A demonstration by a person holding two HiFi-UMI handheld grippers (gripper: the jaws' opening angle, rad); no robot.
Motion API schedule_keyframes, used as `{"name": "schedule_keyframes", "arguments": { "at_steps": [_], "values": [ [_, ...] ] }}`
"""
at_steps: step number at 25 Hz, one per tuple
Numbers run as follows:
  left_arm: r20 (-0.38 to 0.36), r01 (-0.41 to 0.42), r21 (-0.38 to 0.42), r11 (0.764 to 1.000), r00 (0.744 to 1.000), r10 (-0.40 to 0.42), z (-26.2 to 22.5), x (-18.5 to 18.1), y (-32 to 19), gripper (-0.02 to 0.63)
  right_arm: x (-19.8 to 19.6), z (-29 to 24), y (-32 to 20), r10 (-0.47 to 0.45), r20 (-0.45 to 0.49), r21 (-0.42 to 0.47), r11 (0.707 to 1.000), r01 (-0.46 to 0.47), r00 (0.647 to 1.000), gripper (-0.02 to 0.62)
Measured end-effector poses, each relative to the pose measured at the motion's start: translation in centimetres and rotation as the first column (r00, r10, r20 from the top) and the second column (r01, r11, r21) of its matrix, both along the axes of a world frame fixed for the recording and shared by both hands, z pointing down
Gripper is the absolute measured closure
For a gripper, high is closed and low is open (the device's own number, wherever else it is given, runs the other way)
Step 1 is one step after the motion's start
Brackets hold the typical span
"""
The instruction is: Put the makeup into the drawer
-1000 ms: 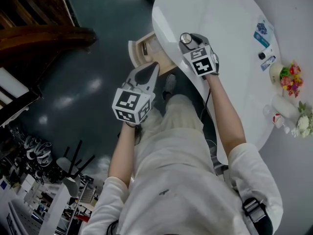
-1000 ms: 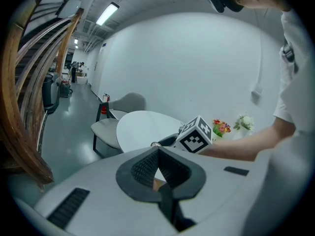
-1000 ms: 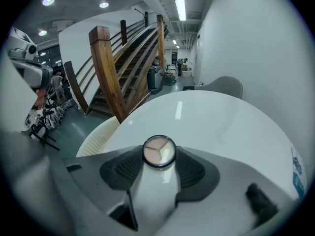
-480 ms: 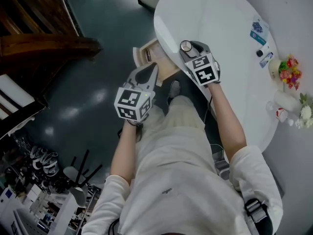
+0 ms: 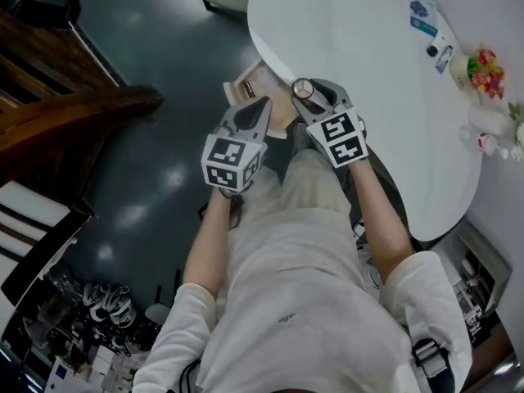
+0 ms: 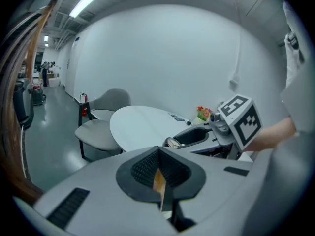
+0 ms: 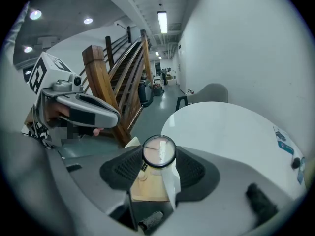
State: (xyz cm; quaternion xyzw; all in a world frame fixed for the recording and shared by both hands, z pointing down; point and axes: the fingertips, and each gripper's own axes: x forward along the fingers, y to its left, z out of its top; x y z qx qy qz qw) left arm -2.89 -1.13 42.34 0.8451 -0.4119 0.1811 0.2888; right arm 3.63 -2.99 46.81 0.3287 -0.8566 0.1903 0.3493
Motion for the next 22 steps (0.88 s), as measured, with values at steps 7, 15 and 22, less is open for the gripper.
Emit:
{"name": "schedule_keyframes", "arguments": {
  "at_steps": [7,15,22],
  "values": [
    [0.013,-0.218,-0.025,0.976,0.976,0.219,2.5,-3.3,-0.3,0.598,-4.6,0.5,2.8,0.16,0.056,-0.005,0.987,-0.16,0.986,0.383],
    [0.041,-0.402,-0.041,0.915,0.914,0.404,7.1,-4.0,-0.1,0.598,-6.9,6.9,5.7,0.23,-0.005,-0.036,0.972,-0.23,0.973,0.383],
    [0.052,-0.449,-0.041,0.893,0.891,0.45,11.4,-3.4,-0.6,0.598,-6.3,13.5,3.9,0.161,-0.086,-0.032,0.986,-0.165,0.983,0.383]
  ]
}}
